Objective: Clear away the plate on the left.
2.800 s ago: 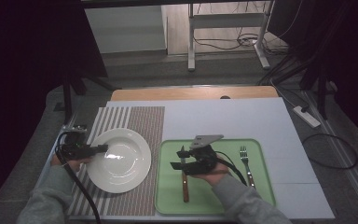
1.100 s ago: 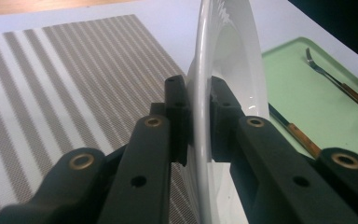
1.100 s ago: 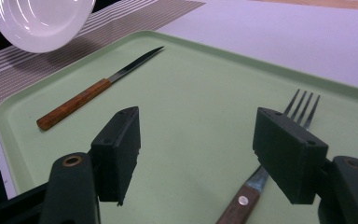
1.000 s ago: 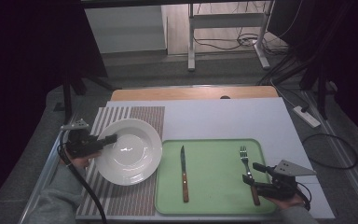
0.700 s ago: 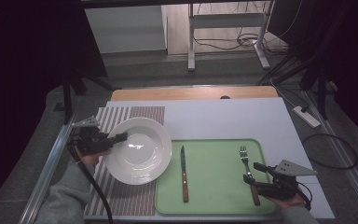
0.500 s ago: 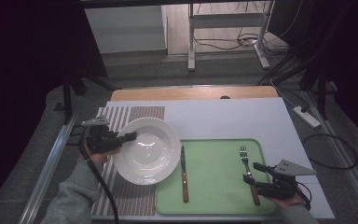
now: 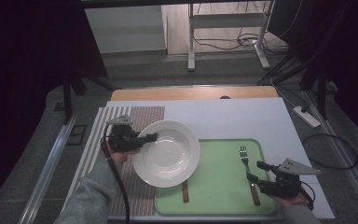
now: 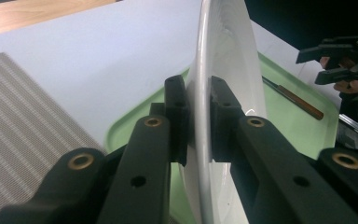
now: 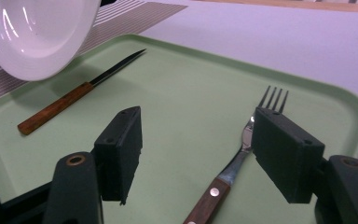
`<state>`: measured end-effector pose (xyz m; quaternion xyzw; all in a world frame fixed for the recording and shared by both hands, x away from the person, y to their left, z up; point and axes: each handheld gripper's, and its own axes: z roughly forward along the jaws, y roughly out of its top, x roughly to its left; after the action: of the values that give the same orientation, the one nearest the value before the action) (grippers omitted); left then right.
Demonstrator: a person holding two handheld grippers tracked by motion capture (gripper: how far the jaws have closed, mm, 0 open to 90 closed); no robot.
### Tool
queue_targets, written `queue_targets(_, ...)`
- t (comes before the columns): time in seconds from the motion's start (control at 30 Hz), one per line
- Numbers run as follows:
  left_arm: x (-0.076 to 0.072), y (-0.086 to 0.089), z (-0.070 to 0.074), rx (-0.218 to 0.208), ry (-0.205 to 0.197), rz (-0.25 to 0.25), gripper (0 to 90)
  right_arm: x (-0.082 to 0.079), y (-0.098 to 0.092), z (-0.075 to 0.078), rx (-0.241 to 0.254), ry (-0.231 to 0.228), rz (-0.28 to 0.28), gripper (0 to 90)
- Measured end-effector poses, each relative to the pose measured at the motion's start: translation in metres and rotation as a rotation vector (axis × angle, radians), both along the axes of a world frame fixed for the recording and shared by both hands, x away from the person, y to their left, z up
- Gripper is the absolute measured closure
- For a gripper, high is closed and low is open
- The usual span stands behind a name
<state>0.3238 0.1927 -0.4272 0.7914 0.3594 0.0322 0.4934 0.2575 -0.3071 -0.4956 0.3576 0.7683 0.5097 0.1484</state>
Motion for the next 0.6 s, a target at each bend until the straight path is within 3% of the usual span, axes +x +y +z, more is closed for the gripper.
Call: queue_targets(0.6, 0.014, -0.057, 0.001, 0.000, -0.002, -0.106, 79.9, 0.001, -0.011, 0.003, 0.021, -0.015, -0.053, 34.6)
